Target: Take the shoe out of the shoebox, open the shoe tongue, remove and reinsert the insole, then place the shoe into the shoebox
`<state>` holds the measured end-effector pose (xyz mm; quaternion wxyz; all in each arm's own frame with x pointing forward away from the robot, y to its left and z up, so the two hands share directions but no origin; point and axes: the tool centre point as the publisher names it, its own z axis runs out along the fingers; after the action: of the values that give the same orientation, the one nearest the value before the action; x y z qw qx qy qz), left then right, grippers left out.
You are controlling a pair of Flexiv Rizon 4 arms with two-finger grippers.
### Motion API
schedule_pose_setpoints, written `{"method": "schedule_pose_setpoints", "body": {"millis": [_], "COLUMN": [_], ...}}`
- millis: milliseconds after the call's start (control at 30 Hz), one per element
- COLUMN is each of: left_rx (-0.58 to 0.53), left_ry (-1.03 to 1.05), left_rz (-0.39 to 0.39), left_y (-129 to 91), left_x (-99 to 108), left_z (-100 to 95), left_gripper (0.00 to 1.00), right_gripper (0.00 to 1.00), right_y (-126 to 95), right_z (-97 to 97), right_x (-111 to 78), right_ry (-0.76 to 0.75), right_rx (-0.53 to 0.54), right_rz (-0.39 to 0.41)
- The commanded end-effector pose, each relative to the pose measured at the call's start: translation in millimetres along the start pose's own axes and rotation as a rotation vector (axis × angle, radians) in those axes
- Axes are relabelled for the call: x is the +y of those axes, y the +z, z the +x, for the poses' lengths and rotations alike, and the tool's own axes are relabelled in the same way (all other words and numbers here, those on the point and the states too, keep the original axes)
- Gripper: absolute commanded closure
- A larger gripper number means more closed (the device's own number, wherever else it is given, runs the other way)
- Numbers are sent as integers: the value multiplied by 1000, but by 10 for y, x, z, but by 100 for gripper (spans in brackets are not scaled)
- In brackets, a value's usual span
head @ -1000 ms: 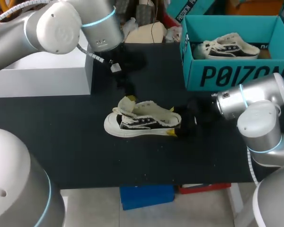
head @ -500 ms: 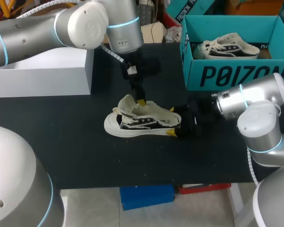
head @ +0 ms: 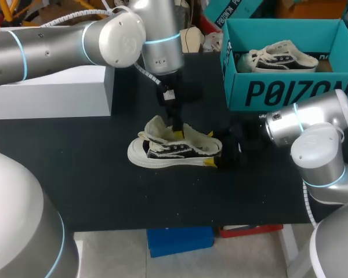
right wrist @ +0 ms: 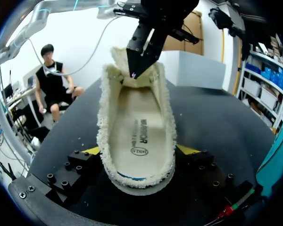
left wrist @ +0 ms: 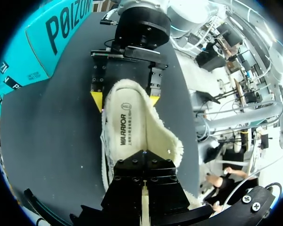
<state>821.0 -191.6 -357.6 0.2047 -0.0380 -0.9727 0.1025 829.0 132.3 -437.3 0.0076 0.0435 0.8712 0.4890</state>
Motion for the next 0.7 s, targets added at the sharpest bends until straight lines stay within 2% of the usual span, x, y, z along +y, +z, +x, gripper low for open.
{"method": "schedule_pose_setpoints", "body": {"millis": [33,267,700], "left_rx": [-12,-32,-38], "left_ry": [0,-13,-6], "left_rz": [-1,17,-7], "left_y": [126,275,541], "left_x": [-44,-21,10], "left_z": [-62,-60,-5], "left_gripper": [100,100,100], "right_gripper": [100,100,100], "right_y": [30,30,30], "right_z": [-5,-5,-5], "right_x": [-34,-34,-34], "right_ry": [1,1,1], "right_rx": [-1,-1,-1], "right_rz": [0,0,0]}}
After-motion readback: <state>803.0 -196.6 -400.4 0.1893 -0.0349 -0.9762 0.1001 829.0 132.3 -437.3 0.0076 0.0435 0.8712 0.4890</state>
